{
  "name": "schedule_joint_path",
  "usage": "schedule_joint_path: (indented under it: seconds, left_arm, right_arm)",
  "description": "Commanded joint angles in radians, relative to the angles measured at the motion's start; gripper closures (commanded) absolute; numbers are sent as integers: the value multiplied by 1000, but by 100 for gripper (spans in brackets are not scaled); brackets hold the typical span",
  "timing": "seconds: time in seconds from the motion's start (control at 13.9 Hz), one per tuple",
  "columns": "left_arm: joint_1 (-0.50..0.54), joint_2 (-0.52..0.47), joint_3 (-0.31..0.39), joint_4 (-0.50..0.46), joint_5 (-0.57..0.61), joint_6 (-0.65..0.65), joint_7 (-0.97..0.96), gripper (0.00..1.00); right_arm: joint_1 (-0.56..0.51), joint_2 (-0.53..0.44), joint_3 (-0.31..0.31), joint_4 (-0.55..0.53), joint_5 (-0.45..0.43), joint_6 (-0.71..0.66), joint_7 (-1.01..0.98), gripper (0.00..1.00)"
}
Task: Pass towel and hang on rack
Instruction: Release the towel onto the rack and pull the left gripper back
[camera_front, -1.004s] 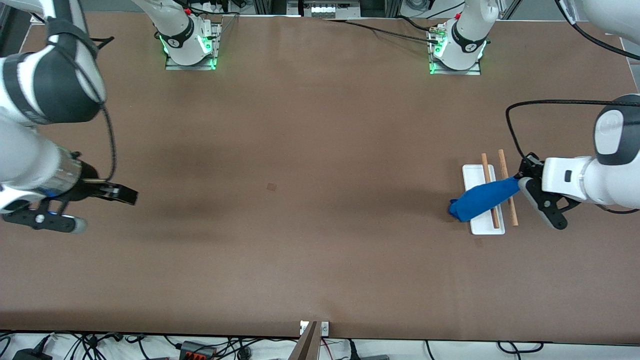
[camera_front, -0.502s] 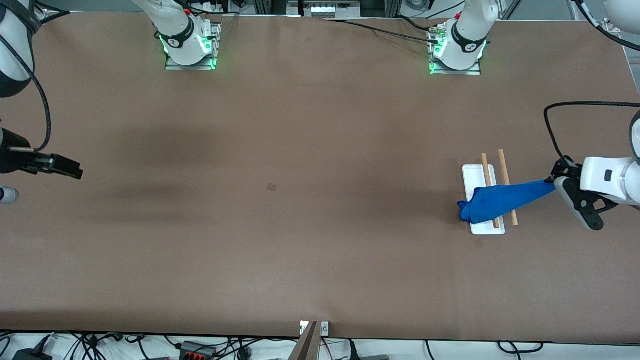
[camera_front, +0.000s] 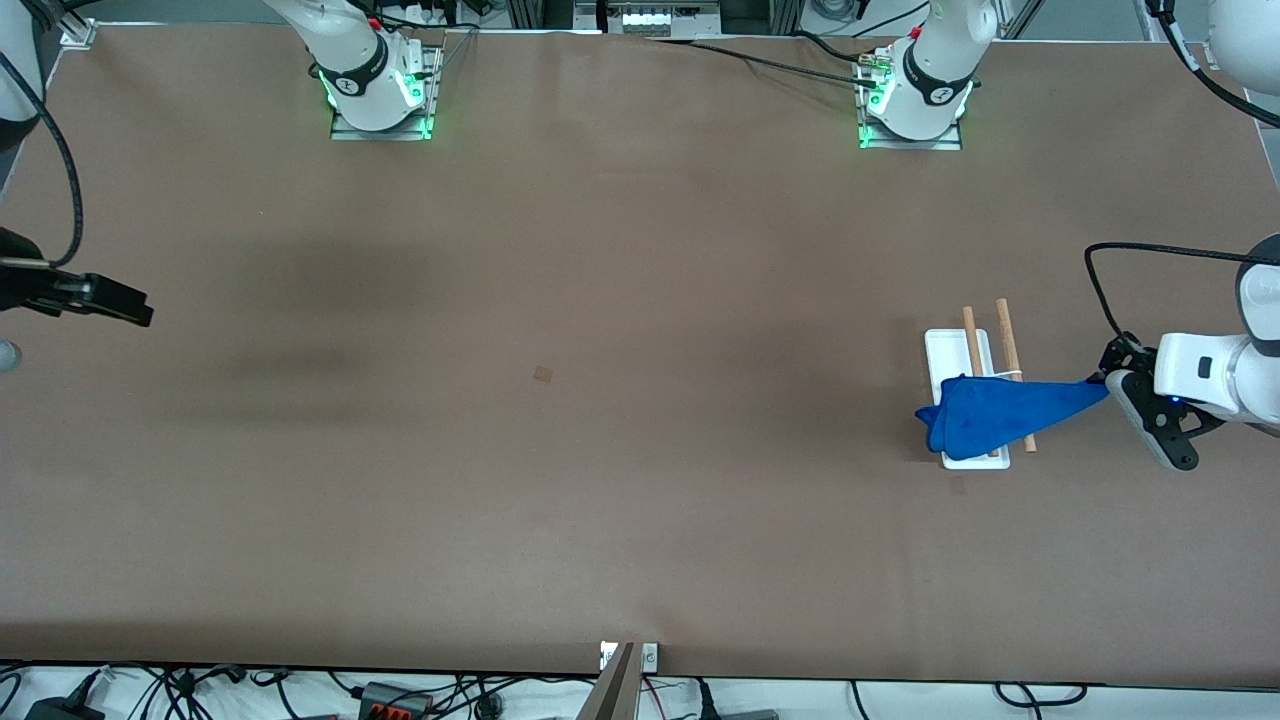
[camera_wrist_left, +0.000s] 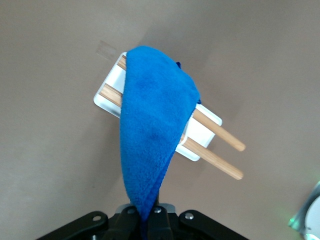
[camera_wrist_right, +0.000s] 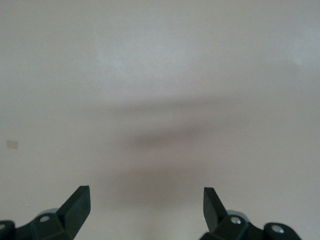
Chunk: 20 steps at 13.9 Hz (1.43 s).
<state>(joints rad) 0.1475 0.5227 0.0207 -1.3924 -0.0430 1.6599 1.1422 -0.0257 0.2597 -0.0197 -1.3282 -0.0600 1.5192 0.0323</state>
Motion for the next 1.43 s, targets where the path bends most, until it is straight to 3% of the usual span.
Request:
schedule_joint_path:
  seconds: [0.0,0.14,0.43,0.65,0.72,0.79,0.86,0.93,1.0,1.08,1.36]
  left_arm:
    - [33,3,-8,-16,11,52,80,99]
    - [43,14,-8,-16,8,73,96,99]
    - [87,52,-18,-14,-11,121,169,99]
    - [99,60,-18,-13,-26,126,191,99]
    - [99,62,-18,-11,-31,124,191,92]
    - [98,65,-18,-10,-31,126,188,57]
    - [93,69,-18,-7,-31,126,186,44]
    - [98,69,-19,-5,-32,124,188,20]
    - [98,69,-18,-5,-44,123,185,16]
    - [113,74,-18,-5,-69,121,192,0]
    - [135,82,-19,-4,-86,118,192,0]
  right_arm:
    - [-5,-46,-16,-55,8,16,-43,0]
    - [-2,-82,-16,-115,8,33,-40,0]
    - [-2,-236,-16,-377,9,212,-34,0]
    - [-2,-249,-16,-394,9,205,-26,0]
    - [-2,-249,-16,-396,9,203,-26,0]
    - [-3,-247,-16,-394,9,206,-26,0]
    - [-2,-247,-16,-391,8,202,-28,0]
    - [1,-246,-14,-384,8,196,-29,0]
    - [0,-241,-13,-375,11,193,-28,0]
    - [-3,-241,-14,-361,12,191,-29,0]
    - [-5,-243,-16,-332,22,165,-29,0]
